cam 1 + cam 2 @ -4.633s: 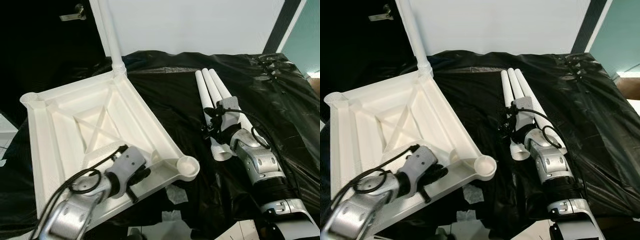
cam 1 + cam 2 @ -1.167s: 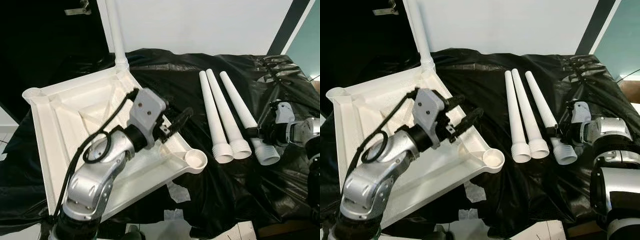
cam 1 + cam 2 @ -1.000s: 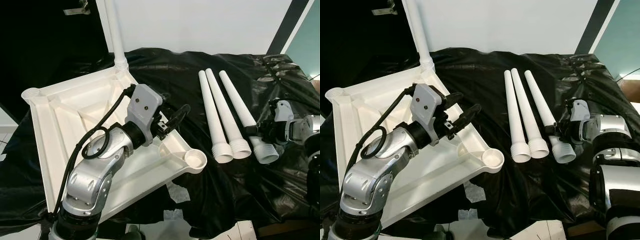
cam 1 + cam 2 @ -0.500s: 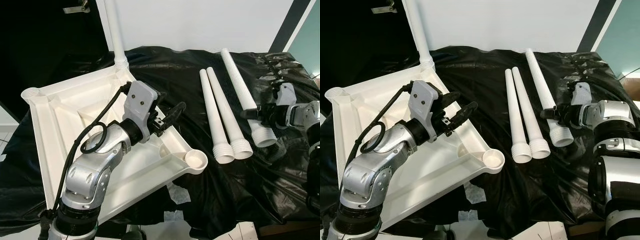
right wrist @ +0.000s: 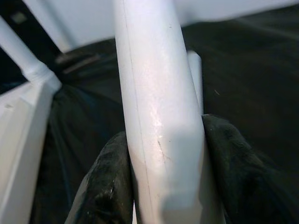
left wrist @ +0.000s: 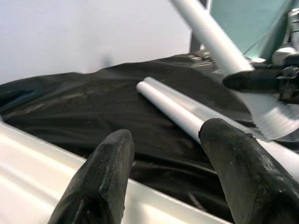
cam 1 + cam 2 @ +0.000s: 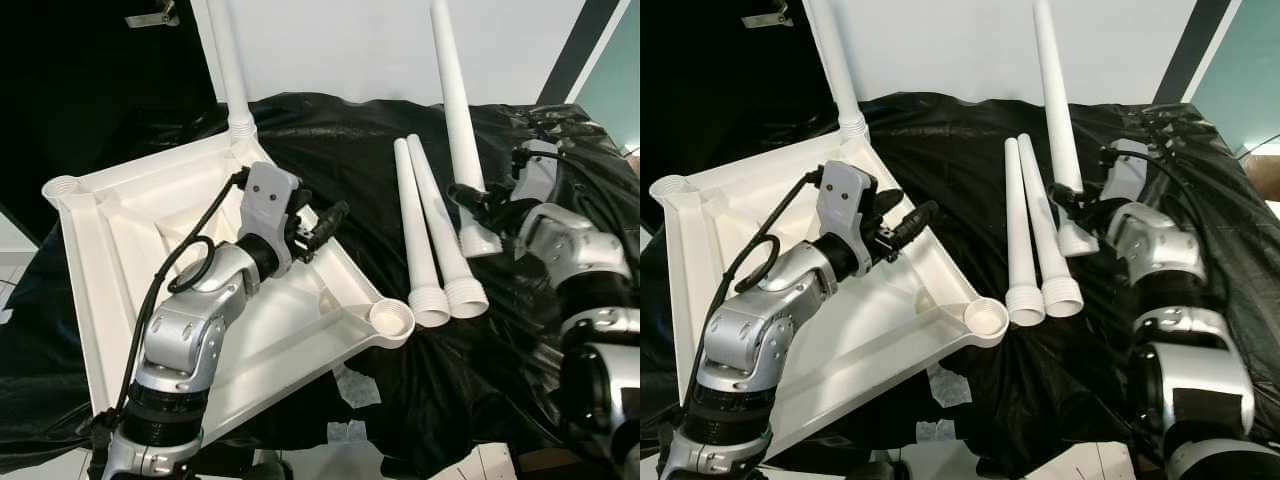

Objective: Building children table

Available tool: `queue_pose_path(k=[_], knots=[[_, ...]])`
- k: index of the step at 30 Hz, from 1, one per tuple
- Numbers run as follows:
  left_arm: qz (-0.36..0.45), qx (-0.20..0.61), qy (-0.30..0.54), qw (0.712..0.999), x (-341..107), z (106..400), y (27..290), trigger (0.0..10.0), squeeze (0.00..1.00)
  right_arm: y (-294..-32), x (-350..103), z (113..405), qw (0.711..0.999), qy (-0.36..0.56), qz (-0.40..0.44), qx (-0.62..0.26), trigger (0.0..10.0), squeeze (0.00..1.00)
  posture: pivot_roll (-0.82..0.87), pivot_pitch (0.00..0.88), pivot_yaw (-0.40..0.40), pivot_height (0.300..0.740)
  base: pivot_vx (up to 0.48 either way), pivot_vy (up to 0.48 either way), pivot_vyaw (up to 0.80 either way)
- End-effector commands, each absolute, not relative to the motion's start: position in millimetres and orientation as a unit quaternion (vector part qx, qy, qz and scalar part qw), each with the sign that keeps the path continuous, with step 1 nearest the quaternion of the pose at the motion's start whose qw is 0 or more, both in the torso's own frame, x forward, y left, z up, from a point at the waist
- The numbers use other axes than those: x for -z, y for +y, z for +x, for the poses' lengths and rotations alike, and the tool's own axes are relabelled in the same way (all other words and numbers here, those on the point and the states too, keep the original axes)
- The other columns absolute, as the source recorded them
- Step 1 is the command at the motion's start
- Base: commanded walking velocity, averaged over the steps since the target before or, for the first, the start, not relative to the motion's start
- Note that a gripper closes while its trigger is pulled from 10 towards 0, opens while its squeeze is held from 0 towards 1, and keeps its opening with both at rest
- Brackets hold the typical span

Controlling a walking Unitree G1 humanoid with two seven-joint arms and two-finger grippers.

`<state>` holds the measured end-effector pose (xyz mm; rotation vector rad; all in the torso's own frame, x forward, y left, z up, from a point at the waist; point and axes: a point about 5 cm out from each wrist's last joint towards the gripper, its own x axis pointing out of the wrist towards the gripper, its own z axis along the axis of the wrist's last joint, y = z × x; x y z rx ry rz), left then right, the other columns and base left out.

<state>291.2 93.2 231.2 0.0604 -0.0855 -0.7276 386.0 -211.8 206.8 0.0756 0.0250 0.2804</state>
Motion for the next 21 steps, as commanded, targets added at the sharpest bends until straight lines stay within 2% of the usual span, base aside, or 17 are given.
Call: queue_pose_path(k=[1,9,14,21], knots=[[0.028,0.328,-0.053,0.943,-234,296,97,10.0,0.0,-201,-207,383,0.989,-0.011,0.024,-0.148,10.0,0.0,0.1,0.051,0.002,0.74,0.0,0.0,0.0],[0.002,0.343,-0.064,0.937,-237,294,94,10.0,0.0,-185,-203,377,0.985,-0.042,0.016,-0.168,10.0,0.0,0.1,0.047,0.004,0.74,0.0,0.0,0.0],[-0.043,0.372,-0.075,0.924,-243,295,88,10.0,0.0,-165,-199,372,0.978,-0.074,-0.007,-0.196,10.0,0.0,0.1,0.04,0.001,0.74,0.0,0.0,0.0],[-0.064,0.399,-0.086,0.911,-248,295,83,10.0,0.0,-151,-201,369,0.971,-0.097,-0.023,-0.217,10.0,0.0,0.09,0.027,0.002,0.74,0.0,0.0,0.0]])
